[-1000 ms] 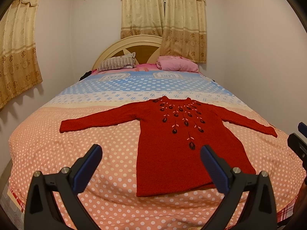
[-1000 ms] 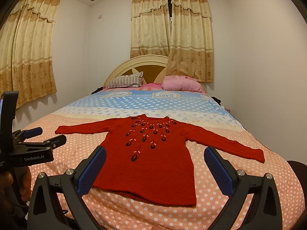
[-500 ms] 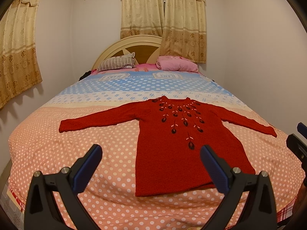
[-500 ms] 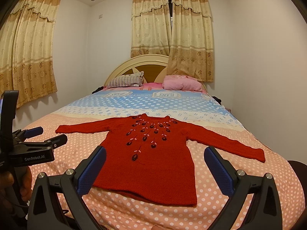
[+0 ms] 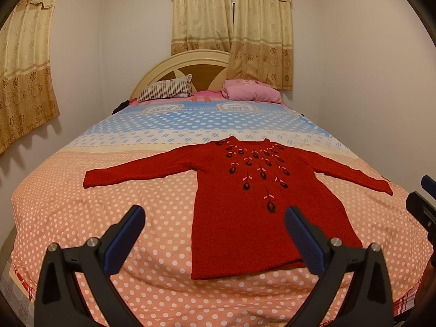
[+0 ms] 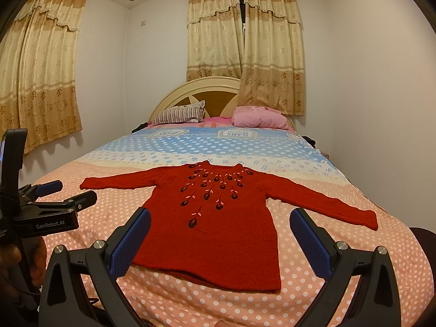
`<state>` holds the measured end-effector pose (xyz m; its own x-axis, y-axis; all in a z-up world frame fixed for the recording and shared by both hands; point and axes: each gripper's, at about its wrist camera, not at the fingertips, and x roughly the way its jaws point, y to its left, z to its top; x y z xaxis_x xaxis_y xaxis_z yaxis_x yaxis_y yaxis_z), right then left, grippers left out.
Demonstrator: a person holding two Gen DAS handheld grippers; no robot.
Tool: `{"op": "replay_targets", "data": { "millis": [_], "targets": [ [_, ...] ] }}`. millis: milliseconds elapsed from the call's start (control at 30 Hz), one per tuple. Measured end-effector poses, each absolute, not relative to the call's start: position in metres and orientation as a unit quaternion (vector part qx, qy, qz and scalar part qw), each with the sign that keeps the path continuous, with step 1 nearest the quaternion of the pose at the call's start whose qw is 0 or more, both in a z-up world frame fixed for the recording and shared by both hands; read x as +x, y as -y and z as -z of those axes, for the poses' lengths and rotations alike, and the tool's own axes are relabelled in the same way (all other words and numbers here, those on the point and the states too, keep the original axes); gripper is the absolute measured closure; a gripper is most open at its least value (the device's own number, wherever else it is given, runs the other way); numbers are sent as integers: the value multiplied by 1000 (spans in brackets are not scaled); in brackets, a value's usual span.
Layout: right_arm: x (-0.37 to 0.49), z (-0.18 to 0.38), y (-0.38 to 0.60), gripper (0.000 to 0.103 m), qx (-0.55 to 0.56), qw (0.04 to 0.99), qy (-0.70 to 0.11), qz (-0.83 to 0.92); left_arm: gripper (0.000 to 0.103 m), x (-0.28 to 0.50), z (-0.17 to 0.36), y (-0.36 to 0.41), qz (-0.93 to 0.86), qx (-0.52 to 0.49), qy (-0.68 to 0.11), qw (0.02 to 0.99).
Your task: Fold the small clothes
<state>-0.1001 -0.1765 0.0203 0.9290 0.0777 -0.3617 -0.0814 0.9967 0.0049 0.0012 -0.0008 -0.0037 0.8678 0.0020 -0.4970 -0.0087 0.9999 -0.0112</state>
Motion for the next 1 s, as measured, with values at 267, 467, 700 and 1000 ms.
{"op": "replay_targets", "data": {
  "millis": [267, 467, 700, 1000],
  "targets": [
    [-102, -17, 169, 1, -6, 982, -185, -43, 0, 1, 4, 1, -3, -7, -257, 966],
    [-101, -16, 168, 1, -6, 982, -185, -43, 0, 1, 4, 0, -2, -7, -257, 966],
    [-101, -14, 167, 1, -7, 982, -185, -46, 0, 1, 4, 0, -2, -7, -257, 966],
    [-99, -12, 168, 1, -6, 981, -187, -46, 0, 1, 4, 0, -3, -7, -257, 966]
  ]
}}
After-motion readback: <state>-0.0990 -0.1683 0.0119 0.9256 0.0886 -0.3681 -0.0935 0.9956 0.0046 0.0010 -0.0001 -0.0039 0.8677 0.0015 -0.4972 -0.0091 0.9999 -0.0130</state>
